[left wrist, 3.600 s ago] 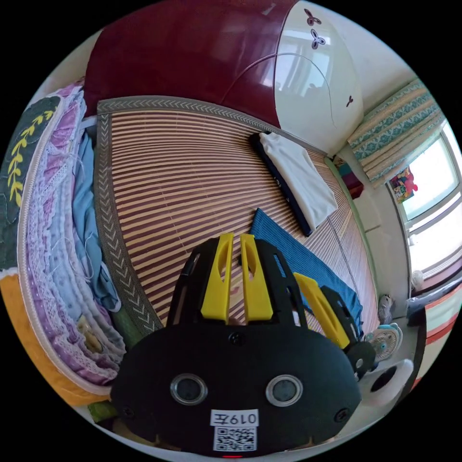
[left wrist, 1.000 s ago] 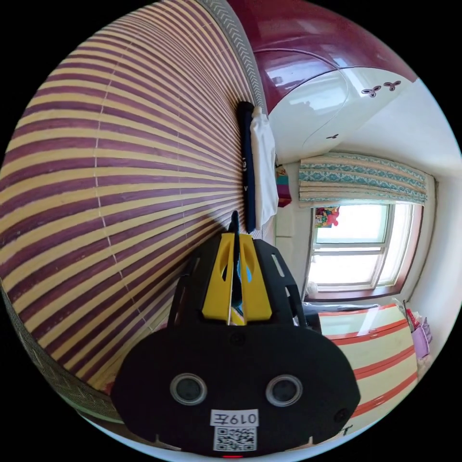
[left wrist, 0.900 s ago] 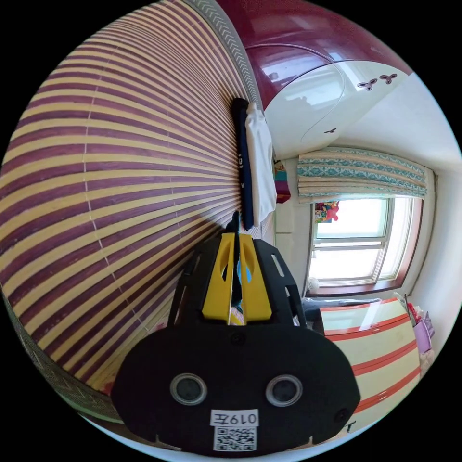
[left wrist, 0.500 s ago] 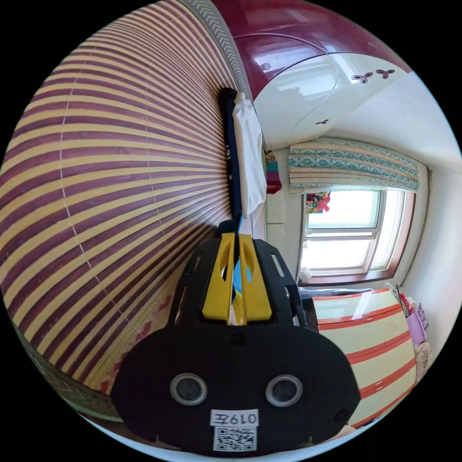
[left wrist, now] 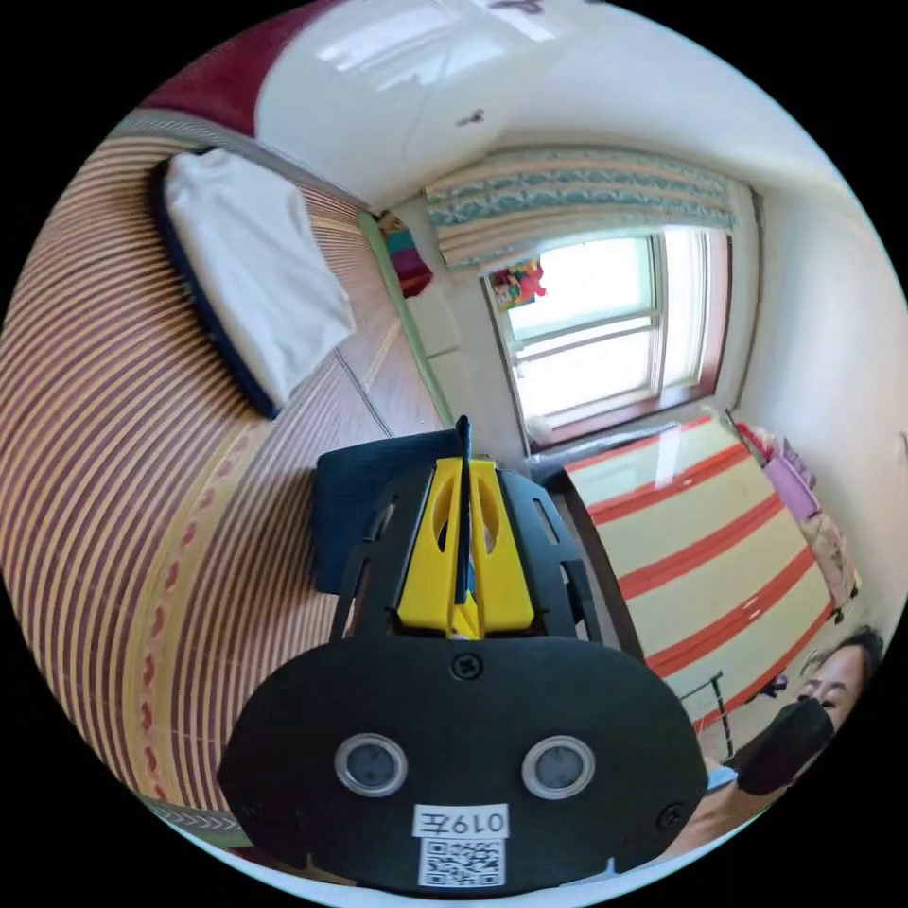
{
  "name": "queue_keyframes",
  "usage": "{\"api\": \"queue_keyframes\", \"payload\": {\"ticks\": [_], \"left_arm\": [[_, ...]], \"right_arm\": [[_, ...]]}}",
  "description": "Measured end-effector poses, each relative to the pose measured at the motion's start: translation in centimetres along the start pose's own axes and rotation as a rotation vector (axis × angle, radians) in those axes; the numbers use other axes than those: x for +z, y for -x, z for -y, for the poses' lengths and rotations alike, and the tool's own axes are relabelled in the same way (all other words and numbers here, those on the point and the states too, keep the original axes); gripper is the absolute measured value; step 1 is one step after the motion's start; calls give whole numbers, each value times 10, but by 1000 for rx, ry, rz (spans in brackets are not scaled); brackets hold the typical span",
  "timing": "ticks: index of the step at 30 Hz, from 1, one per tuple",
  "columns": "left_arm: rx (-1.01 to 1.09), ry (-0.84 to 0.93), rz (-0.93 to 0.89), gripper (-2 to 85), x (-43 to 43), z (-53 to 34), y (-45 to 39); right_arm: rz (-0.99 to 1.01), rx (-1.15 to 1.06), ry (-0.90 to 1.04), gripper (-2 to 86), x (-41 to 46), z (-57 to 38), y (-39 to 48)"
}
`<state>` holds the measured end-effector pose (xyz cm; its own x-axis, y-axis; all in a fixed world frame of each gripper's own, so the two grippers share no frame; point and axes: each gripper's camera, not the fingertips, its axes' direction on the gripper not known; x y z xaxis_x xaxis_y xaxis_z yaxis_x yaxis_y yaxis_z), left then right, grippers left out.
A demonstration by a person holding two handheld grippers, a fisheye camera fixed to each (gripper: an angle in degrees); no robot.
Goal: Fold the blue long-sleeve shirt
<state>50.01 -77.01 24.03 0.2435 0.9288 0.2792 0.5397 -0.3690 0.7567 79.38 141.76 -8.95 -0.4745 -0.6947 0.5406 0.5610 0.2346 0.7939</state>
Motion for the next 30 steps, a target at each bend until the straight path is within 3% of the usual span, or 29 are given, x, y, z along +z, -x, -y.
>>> {"api": "queue_keyframes", "payload": {"ticks": [6,13,20,24,30], "left_arm": [[288,242,-3,15,142,-20,-106],[626,580,-3,13,341,-110,-210],[738,924,106,11,494,-229,-211],[734,1018,76,11,539,-274,-191],[713,1103,183,11,603,-329,-148]], "right_arm": [[-14,333,-172,7,-81,-39,-90],[-105,661,-385,8,-191,-130,-186],[-306,837,-279,8,-236,-227,-211],[-400,801,-172,8,-245,-254,-211],[-434,832,-30,11,-235,-287,-224]]}}
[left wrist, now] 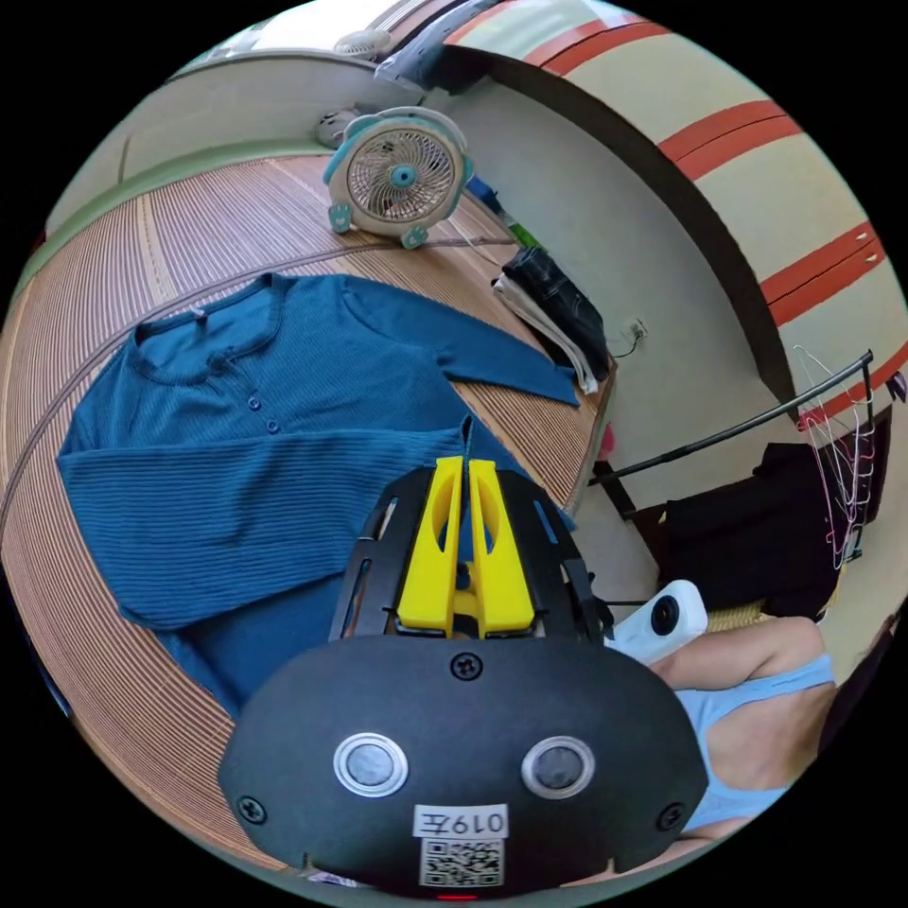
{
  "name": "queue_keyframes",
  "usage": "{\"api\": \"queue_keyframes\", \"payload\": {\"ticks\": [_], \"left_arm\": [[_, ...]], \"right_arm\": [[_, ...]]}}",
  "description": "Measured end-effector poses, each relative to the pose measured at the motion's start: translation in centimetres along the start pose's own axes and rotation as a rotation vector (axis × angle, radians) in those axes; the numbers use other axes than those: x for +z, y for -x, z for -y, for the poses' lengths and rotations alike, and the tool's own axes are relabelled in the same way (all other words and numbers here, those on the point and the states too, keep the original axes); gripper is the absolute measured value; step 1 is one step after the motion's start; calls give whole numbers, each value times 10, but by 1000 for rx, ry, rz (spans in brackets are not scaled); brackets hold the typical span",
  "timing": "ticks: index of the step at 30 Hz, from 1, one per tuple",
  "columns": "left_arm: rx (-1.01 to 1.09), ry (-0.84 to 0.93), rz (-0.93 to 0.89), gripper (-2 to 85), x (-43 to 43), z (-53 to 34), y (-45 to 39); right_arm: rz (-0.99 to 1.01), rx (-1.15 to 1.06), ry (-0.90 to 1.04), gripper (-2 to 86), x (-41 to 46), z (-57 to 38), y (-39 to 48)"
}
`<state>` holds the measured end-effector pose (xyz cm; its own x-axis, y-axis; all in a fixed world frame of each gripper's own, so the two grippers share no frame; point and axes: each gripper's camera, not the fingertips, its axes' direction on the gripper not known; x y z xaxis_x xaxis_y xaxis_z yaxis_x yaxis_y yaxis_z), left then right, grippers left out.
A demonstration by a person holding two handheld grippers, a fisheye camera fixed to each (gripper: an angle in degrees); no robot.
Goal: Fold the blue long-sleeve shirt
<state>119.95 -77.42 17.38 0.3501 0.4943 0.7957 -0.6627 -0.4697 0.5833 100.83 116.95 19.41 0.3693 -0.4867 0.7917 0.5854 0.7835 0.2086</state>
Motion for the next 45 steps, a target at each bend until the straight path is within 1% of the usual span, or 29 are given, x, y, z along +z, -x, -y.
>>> {"api": "queue_keyframes", "payload": {"ticks": [10,12,14,17,20,22,24,25,26,27,28,29,30,32,33,34,35,37,38,42,45], "left_arm": [[-49,105,-45,21,112,27,20],[-57,115,-69,27,129,29,22],[-76,119,-138,44,148,30,28],[-99,97,-209,65,161,24,36],[-130,82,-248,73,168,14,42],[-144,56,-240,72,168,6,42],[-143,2,-168,68,161,-6,36],[-106,-47,-63,65,154,-18,26],[-62,-90,44,62,150,-33,13],[-36,-111,87,63,150,-41,6],[30,-146,155,63,153,-58,-10],[96,-168,212,65,162,-73,-28],[129,-170,239,67,169,-80,-37],[253,-148,395,72,201,-101,-72],[282,-146,446,73,209,-105,-79],[337,-148,557,73,224,-112,-93],[380,-163,662,73,237,-118,-103],[453,-187,757,69,252,-127,-114],[487,-183,767,65,260,-130,-117],[515,-131,800,44,277,-128,-117],[505,-99,788,24,280,-128,-114]], "right_arm": [[-62,202,105,18,25,2,-65],[-73,245,121,26,27,5,-78],[-104,310,150,45,28,10,-96],[-71,408,205,84,28,16,-122],[-54,472,234,82,23,20,-143],[-48,503,242,78,18,25,-153],[-47,522,225,70,7,34,-163],[-67,493,204,61,-3,44,-169],[-110,435,166,50,-15,58,-176],[-135,396,147,44,-20,66,-179],[-152,284,128,40,-23,84,-186],[-138,167,168,44,-15,104,-194],[-130,127,212,51,-7,113,-200],[3,6,397,63,31,146,-223],[19,-15,436,64,40,152,-227],[18,-79,489,66,54,161,-229],[-31,-149,510,66,62,168,-228],[-92,-247,527,72,69,174,-222],[-87,-273,544,77,74,178,-221],[-53,-254,591,77,87,184,-229],[-70,-271,595,42,90,187,-231]]}}
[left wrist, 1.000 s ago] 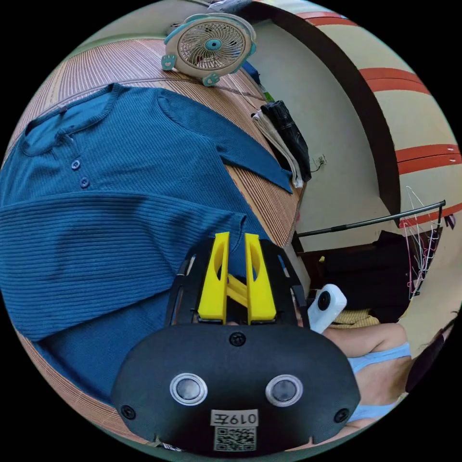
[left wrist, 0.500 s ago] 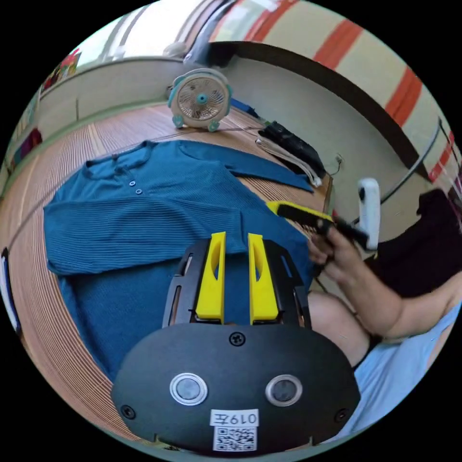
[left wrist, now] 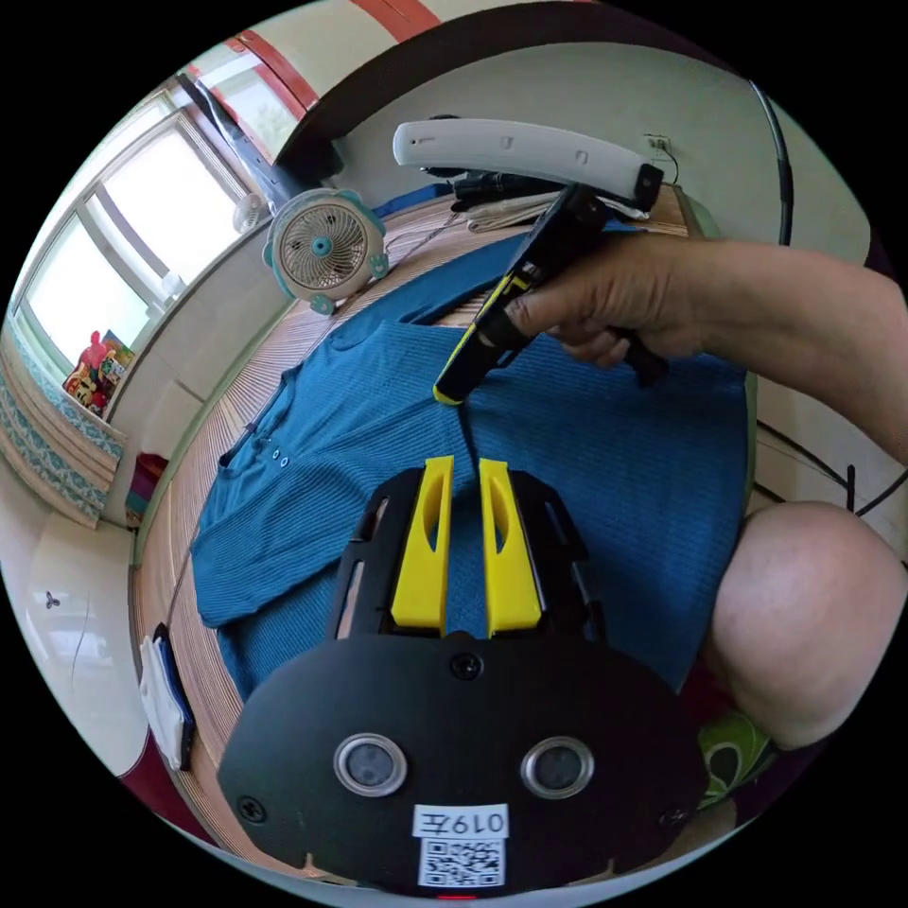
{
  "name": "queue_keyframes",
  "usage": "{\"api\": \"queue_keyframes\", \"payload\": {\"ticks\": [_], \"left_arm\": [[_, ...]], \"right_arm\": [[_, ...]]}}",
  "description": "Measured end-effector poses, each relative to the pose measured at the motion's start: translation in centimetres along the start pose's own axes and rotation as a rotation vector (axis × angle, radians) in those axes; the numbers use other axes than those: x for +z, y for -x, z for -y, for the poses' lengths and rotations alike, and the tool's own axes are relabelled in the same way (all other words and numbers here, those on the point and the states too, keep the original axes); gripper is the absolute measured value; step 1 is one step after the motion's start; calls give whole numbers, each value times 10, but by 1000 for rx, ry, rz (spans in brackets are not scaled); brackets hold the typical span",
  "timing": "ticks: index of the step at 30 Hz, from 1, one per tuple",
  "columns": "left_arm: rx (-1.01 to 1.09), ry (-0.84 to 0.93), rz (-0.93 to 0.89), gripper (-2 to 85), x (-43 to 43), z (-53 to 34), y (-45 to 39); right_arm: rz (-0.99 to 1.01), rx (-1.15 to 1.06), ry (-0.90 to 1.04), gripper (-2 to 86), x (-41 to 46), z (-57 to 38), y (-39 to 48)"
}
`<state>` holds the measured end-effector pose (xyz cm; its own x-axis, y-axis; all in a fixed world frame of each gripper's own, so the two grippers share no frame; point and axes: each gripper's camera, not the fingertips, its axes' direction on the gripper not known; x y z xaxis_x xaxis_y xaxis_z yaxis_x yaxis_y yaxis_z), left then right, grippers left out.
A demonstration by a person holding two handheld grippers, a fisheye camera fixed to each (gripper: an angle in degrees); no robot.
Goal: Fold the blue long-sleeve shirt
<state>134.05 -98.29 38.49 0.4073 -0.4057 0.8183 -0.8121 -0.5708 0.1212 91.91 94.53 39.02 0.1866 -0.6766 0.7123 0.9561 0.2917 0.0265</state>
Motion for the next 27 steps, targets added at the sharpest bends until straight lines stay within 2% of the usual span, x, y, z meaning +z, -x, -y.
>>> {"api": "queue_keyframes", "payload": {"ticks": [5,10,16,22,24,26,27], "left_arm": [[-81,1,-44,12,-6,-10,9],[-104,-57,-67,9,-24,-18,14],[-101,-33,-71,10,-32,-31,21],[-129,-57,-164,17,-53,-42,47],[-150,-42,-68,22,-65,-47,64],[-232,28,166,39,-81,-63,103],[-251,53,229,46,-84,-68,115]], "right_arm": [[27,-20,-46,-4,-16,12,-8],[-33,-66,-46,-7,-29,23,-6],[-103,-72,-16,-7,-18,32,-10],[-169,-86,12,-7,-4,38,-11],[-159,-74,15,-7,-3,39,-14],[-150,-60,19,-7,0,40,-18],[-148,-55,19,-7,0,40,-19]]}}
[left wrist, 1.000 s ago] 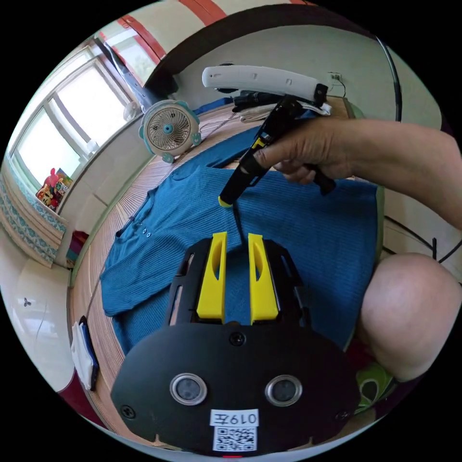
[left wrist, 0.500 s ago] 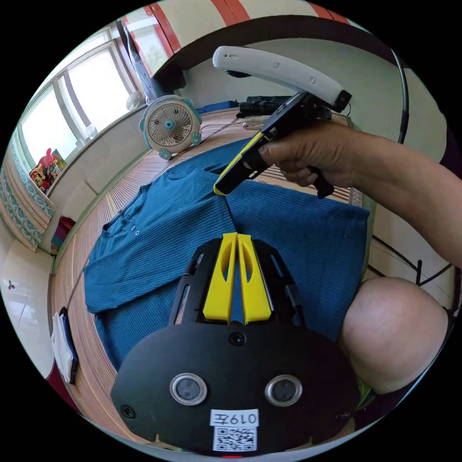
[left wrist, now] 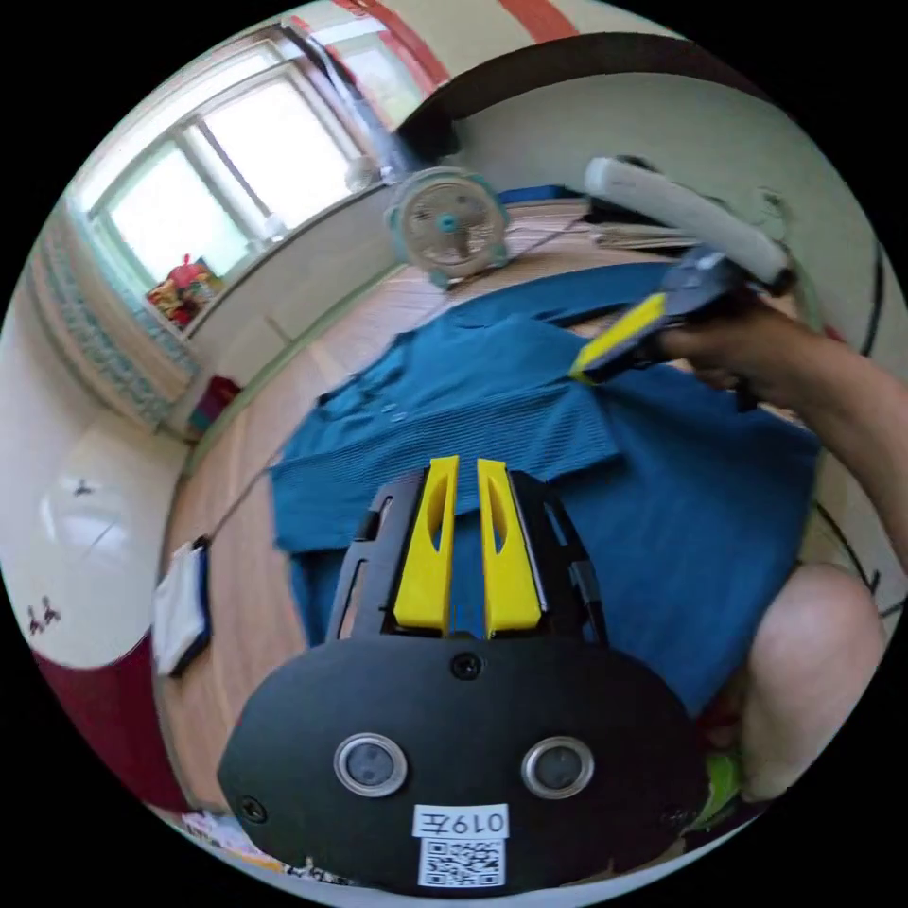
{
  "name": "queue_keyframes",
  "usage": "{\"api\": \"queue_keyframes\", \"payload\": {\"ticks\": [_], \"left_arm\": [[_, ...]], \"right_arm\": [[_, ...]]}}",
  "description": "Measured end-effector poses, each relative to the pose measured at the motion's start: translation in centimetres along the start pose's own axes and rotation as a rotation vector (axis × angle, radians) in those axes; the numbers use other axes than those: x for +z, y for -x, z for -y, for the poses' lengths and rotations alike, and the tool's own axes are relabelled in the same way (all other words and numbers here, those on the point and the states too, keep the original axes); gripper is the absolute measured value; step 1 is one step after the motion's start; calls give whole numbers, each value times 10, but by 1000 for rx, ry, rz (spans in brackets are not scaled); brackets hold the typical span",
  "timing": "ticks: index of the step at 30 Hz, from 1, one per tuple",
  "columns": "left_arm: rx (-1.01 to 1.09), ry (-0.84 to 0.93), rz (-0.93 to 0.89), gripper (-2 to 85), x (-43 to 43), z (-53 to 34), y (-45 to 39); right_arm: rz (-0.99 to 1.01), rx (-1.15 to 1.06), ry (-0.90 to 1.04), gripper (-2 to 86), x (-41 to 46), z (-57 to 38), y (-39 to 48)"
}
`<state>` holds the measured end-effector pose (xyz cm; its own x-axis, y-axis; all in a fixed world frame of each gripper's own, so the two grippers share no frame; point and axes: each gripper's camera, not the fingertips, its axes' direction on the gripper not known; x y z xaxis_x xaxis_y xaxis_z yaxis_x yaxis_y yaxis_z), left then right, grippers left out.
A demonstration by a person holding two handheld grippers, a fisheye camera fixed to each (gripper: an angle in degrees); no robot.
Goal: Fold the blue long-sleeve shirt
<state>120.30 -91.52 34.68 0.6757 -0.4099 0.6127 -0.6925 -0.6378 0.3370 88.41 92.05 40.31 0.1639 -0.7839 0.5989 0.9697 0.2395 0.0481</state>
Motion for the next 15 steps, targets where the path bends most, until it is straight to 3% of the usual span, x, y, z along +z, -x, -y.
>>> {"api": "queue_keyframes", "payload": {"ticks": [2,4,6,8,11,15], "left_arm": [[-107,107,179,70,6,-18,61],[-237,187,158,80,14,-36,111],[-398,190,4,86,18,-57,159],[-633,130,-261,86,28,-89,217],[-871,37,-391,68,39,-120,279],[-740,69,-315,42,45,-115,317]], "right_arm": [[18,30,-16,-7,1,0,-5],[31,55,-29,-7,2,-1,-10],[50,87,-51,-7,3,-3,-16],[120,160,-91,-6,3,-7,-29],[222,233,-124,-3,8,-13,-47],[231,244,-116,-1,15,-17,-52]]}}
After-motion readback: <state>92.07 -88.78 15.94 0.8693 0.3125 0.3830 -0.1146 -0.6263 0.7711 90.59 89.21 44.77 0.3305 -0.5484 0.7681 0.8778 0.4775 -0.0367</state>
